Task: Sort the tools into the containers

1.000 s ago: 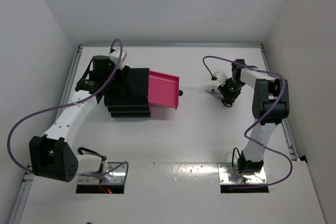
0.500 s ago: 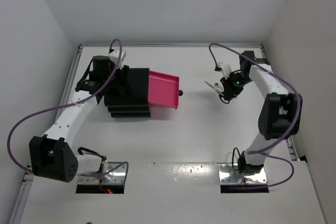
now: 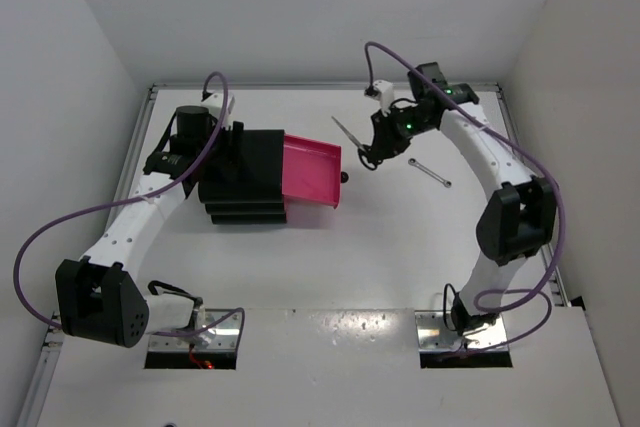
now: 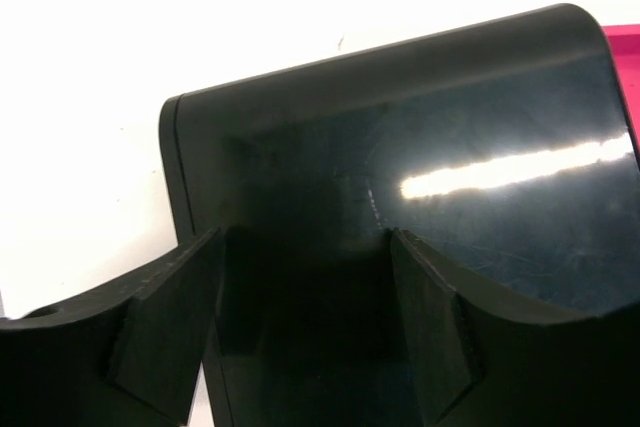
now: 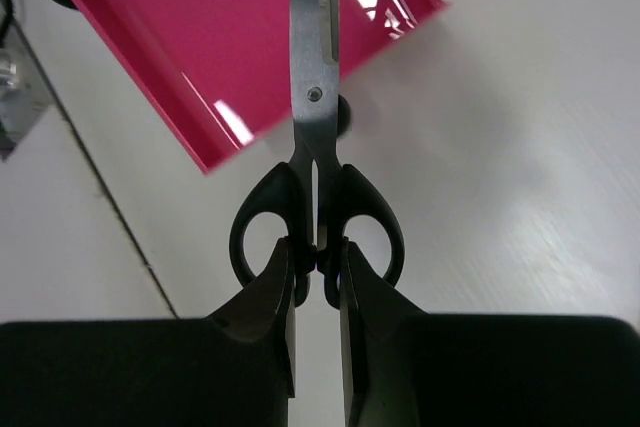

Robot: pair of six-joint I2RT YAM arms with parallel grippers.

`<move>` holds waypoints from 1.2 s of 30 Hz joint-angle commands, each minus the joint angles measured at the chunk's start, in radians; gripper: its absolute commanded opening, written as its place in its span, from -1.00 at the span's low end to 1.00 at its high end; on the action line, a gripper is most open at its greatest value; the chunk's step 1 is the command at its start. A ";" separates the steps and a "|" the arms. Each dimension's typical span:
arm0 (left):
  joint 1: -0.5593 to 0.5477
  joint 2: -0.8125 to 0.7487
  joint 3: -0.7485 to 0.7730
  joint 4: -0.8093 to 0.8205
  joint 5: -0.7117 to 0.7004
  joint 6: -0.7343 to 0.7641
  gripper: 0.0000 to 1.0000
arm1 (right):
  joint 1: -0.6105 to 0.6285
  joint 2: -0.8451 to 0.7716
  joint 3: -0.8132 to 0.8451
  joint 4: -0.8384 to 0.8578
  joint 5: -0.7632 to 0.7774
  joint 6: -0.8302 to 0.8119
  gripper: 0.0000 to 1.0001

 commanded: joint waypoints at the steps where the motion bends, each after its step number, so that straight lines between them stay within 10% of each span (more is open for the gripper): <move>1: 0.000 -0.022 -0.009 0.030 -0.038 -0.025 0.50 | 0.067 0.050 0.046 0.071 -0.059 0.162 -1.00; 36: 0.010 -0.004 -0.009 0.030 -0.020 -0.006 0.55 | 0.270 0.241 0.130 0.085 0.010 0.250 -1.00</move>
